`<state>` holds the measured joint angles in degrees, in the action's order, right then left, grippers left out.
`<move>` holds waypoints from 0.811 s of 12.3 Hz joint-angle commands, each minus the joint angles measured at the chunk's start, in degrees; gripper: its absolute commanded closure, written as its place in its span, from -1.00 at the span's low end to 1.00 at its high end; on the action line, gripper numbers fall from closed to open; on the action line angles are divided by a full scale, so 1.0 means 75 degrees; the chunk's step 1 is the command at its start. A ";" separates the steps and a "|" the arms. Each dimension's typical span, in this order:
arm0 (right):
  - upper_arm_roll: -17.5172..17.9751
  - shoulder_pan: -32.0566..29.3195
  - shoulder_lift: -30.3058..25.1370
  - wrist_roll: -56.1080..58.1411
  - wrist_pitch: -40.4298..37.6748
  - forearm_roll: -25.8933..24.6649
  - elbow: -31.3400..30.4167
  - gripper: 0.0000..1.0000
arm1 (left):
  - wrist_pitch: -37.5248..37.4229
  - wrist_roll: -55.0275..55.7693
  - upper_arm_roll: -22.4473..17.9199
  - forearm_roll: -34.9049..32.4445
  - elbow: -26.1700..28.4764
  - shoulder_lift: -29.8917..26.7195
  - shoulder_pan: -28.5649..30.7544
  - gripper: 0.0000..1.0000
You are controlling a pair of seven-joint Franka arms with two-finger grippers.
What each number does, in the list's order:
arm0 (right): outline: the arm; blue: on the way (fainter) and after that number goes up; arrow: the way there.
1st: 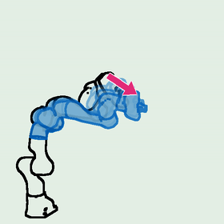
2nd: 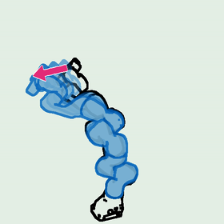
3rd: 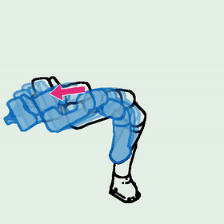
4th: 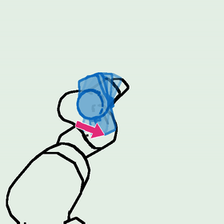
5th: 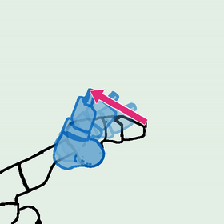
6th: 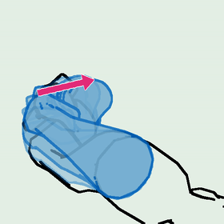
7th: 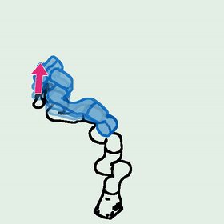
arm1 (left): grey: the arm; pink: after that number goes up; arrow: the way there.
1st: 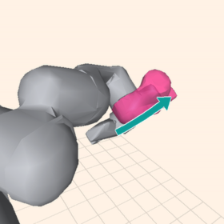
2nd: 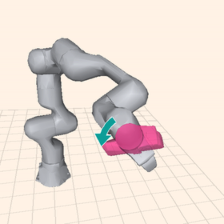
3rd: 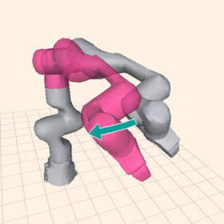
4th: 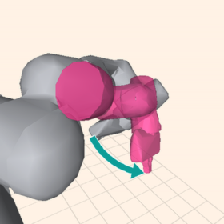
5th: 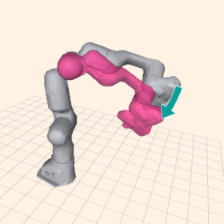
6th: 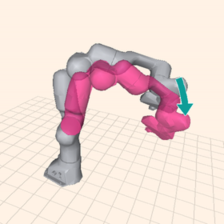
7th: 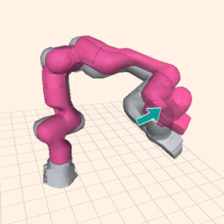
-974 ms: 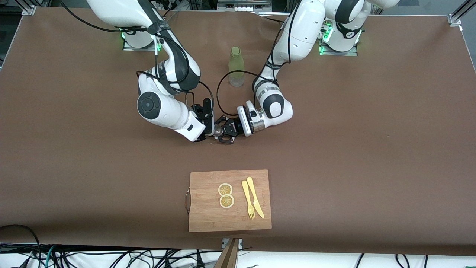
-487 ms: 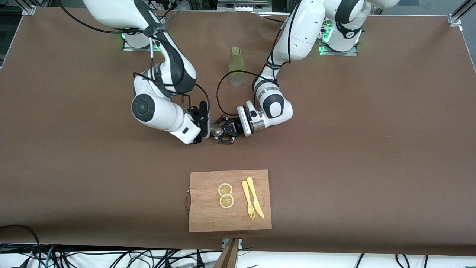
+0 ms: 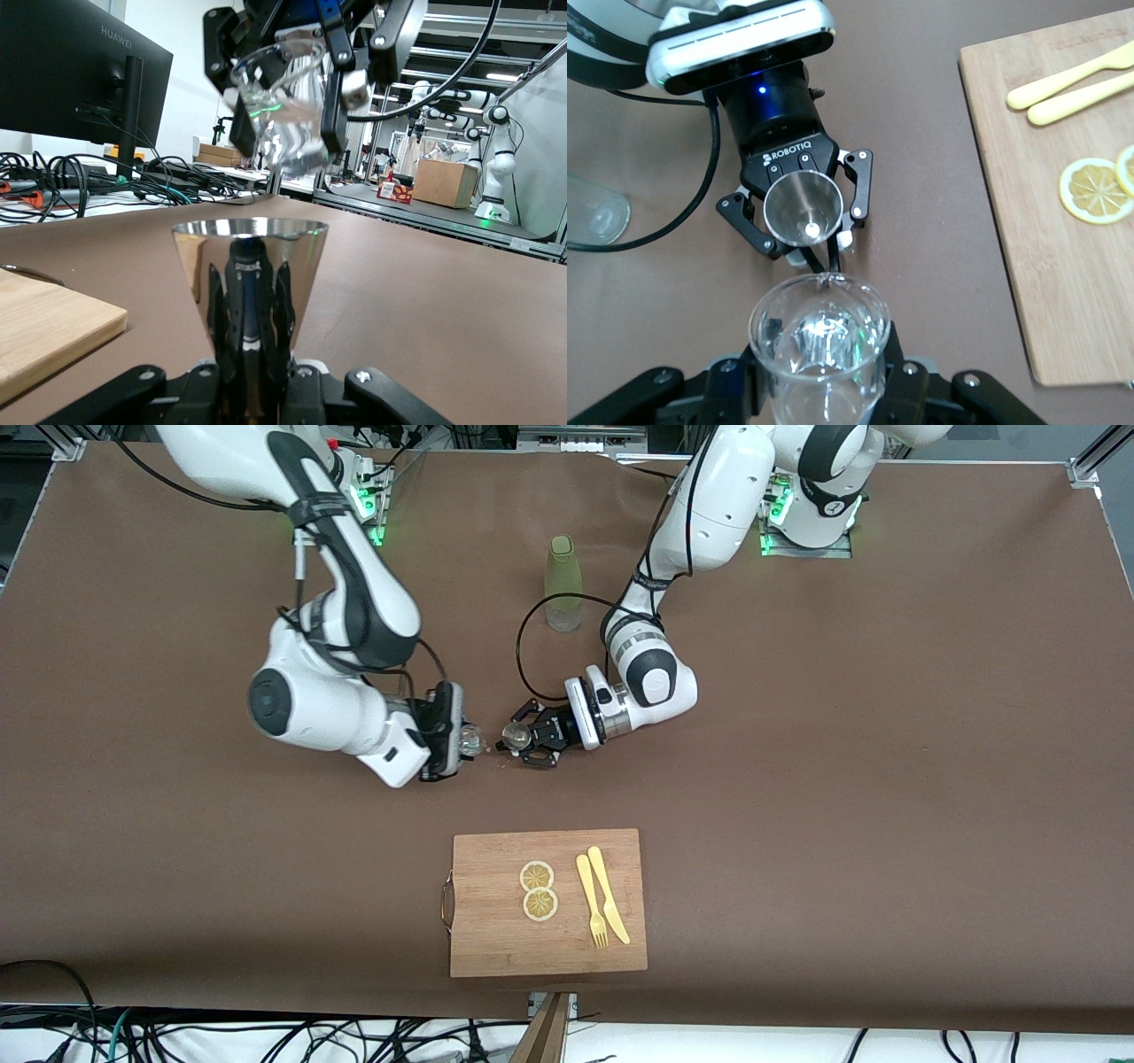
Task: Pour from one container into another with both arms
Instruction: 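Tilt the glass upright and move both grippers apart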
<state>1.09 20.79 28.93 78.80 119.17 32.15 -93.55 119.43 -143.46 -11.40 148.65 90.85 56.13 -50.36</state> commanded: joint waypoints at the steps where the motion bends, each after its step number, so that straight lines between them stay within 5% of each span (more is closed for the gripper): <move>1: 0.0426 -0.0846 -0.0411 0.0355 -0.0408 0.0539 -0.0218 0.26 | 0.0060 -0.0196 -0.0132 0.1051 -0.0102 0.0087 -0.0199 1.00; 10: 0.0475 -0.2723 -0.0447 0.3762 -0.1192 0.3515 -0.1072 0.27 | -0.0057 -0.0173 -0.0367 0.0560 -0.0055 -0.0182 0.0420 1.00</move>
<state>3.44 3.64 27.29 101.33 112.04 54.67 -98.44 119.28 -143.42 -14.34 148.60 90.29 56.07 -48.73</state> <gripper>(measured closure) 0.507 0.912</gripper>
